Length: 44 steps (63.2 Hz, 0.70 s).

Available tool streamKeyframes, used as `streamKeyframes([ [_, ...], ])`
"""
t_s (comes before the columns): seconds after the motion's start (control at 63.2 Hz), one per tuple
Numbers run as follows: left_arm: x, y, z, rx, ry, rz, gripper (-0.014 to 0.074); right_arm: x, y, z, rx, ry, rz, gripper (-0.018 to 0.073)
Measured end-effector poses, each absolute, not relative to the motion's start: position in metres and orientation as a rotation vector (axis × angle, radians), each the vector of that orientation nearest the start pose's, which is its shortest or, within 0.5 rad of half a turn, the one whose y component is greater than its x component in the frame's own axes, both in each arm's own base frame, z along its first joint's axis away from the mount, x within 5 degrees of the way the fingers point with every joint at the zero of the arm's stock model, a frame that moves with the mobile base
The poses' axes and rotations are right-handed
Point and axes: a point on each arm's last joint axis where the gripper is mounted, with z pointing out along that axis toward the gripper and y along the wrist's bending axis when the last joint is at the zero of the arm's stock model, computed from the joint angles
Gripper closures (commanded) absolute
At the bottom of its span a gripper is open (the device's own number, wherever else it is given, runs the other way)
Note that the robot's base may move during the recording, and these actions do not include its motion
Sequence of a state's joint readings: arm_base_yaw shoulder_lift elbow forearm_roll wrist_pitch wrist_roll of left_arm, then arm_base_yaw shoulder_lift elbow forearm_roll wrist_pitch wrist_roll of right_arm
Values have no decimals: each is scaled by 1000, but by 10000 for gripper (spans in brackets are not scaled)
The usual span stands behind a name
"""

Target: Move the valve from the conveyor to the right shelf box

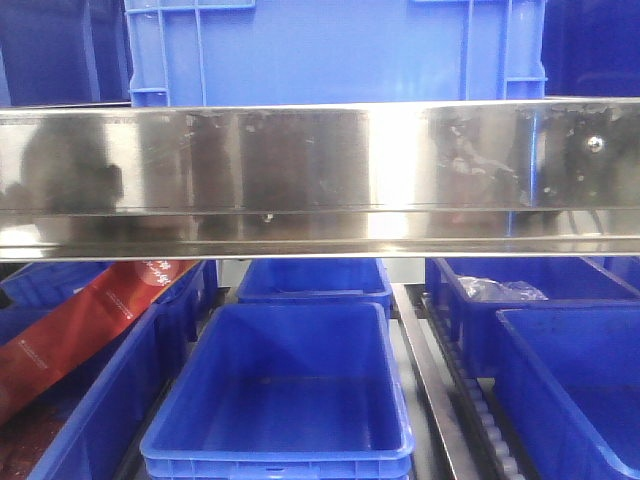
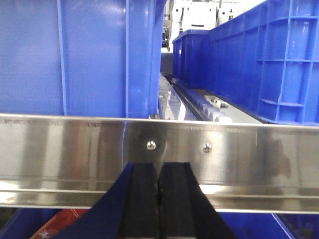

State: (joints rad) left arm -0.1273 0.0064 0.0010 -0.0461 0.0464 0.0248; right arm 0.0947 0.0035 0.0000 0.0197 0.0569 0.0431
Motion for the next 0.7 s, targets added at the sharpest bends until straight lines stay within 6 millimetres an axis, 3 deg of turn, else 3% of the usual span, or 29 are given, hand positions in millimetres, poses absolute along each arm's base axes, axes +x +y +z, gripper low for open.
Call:
streamKeyframes([
  [0.696,56,-7,213,79,1489,-120,707,56,5,208,-26,1545,126,727],
])
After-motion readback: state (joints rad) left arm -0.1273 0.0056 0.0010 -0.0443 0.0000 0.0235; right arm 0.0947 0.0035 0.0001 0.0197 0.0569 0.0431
